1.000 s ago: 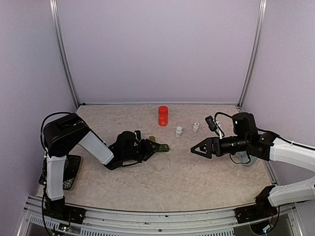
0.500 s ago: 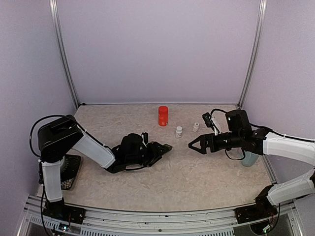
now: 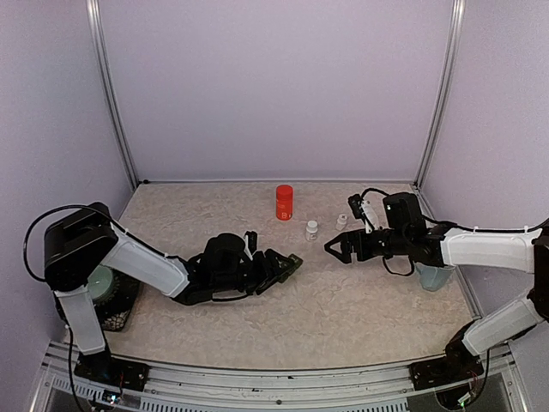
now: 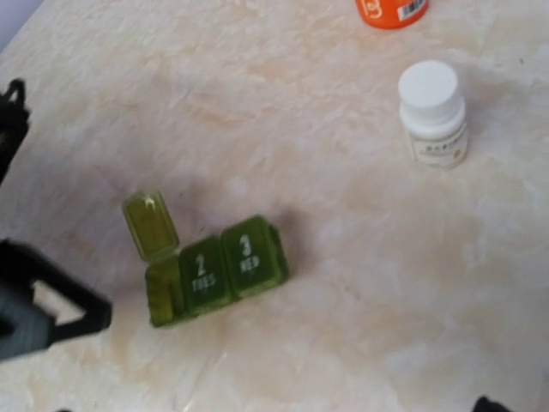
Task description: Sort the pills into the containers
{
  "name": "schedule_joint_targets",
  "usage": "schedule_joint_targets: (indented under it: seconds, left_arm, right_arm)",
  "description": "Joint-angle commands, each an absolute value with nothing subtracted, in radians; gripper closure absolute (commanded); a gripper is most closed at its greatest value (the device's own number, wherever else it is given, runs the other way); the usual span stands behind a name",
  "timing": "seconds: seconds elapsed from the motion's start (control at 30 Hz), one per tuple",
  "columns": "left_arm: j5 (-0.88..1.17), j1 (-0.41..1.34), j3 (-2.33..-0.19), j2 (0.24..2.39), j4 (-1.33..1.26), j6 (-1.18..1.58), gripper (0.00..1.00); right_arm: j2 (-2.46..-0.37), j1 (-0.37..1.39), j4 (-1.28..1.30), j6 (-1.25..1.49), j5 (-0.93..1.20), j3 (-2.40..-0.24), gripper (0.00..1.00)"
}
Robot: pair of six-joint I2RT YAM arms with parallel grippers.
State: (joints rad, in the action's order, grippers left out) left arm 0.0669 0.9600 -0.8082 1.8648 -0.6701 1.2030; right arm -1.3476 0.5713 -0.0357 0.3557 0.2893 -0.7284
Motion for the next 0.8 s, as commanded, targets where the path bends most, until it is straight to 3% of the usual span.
schedule_joint_targets:
  seconds: [0.0, 0.17, 0.37, 0.77]
  left_arm:
    - [0.065, 0.973, -0.797, 1.802, -0.647, 1.165, 0.32]
    - [-0.005, 0.970, -0.883, 1.693, -0.452, 1.015, 0.25]
    - [-0.123, 0.957, -0.928, 1.548, -0.250, 0.874, 0.02]
    - [-0.268, 0.943, -0.785, 1.247, -0.095, 0.819, 0.01]
  right_arm:
    - [-1.389, 0.554, -0.168, 0.321, 0.282, -0.729, 0.00]
    - [-1.460, 0.552, -0.362, 0.205, 0.226, -0.683, 0.00]
    - [-1.647, 0.552, -0.510, 0.124, 0.189, -0.744, 0.02]
    - [-2.012, 0.552, -0.472, 0.161, 0.079, -1.054, 0.07]
